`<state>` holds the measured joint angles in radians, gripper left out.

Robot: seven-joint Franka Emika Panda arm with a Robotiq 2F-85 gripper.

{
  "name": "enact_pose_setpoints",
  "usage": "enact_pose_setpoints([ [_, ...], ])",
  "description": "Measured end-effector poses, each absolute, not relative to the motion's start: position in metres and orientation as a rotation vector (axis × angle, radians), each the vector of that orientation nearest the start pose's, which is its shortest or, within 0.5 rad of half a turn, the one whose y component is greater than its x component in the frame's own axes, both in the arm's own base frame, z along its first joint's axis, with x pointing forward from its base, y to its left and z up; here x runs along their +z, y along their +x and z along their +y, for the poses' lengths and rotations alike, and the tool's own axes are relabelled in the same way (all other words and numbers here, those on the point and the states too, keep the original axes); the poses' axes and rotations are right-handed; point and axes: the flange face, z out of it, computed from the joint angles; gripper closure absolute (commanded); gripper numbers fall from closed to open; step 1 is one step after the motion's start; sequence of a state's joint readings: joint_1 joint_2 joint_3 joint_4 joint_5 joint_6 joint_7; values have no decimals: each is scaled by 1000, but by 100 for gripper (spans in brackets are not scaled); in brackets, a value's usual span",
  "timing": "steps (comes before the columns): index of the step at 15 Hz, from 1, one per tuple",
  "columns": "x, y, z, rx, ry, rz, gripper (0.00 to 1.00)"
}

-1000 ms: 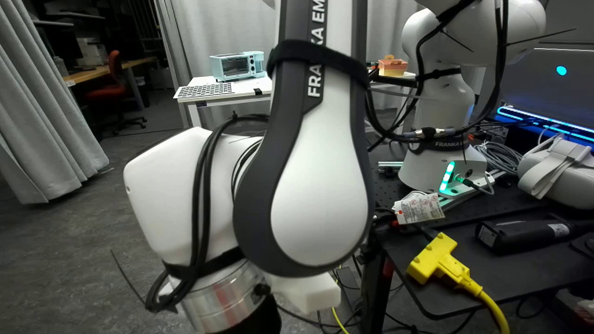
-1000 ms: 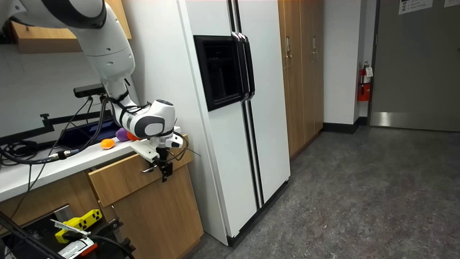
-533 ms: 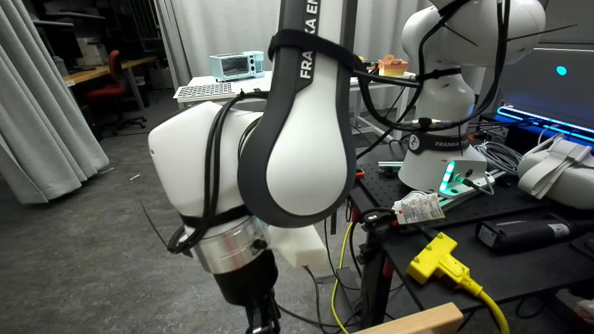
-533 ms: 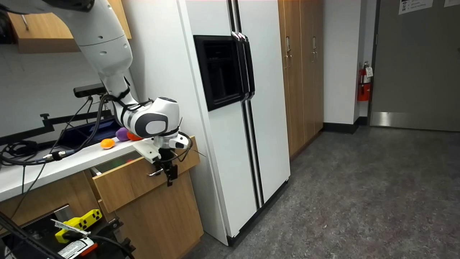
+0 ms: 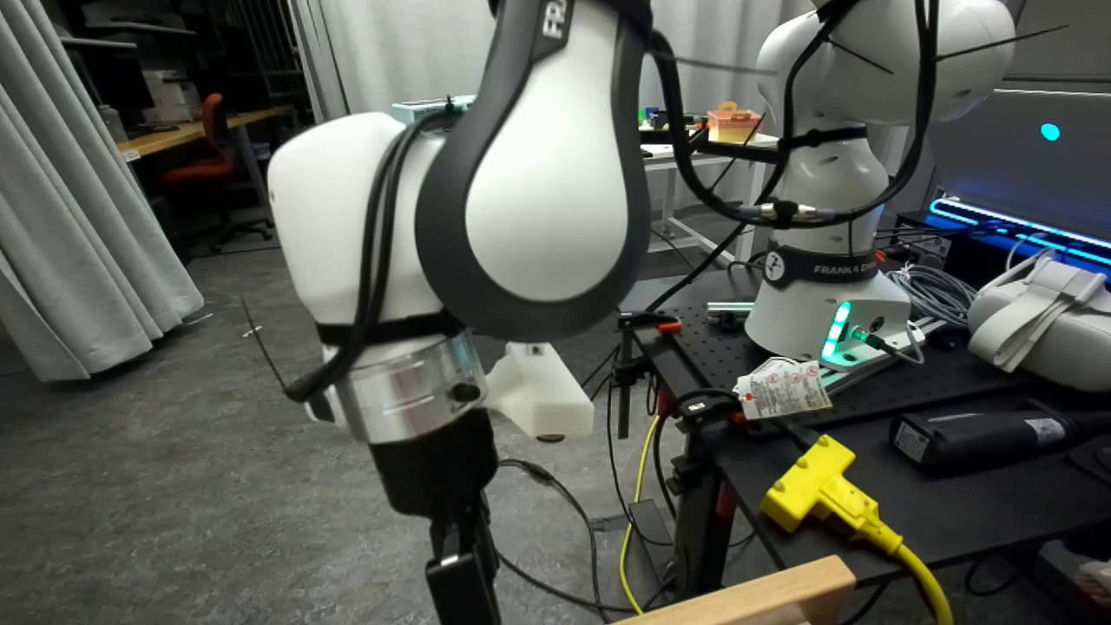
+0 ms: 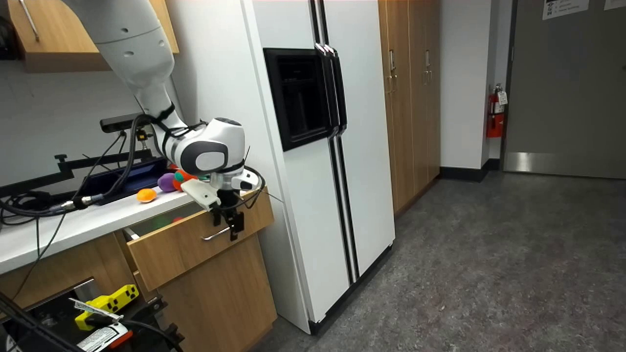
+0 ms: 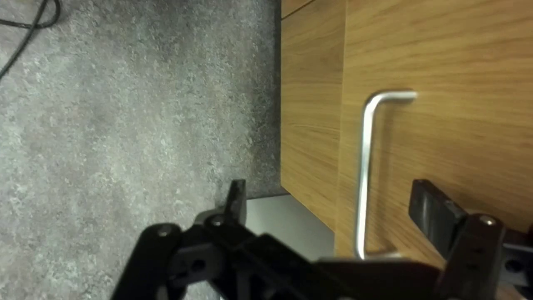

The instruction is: Open the top drawer.

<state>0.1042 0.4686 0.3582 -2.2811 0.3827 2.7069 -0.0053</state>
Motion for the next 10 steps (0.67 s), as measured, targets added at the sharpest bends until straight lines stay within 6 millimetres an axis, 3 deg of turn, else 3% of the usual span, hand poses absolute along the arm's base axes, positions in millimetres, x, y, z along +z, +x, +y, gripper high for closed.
enact_pose_setpoints([
  [3,206,479,243,40,-2766,-141,0],
  [6,235,480,250,-34,-2721,-169,0],
  [7,242,480,251,-50,-2710,-185,25],
  [8,246,480,252,-61,-2702,-201,26],
  [10,252,479,252,-69,-2679,-242,42],
])
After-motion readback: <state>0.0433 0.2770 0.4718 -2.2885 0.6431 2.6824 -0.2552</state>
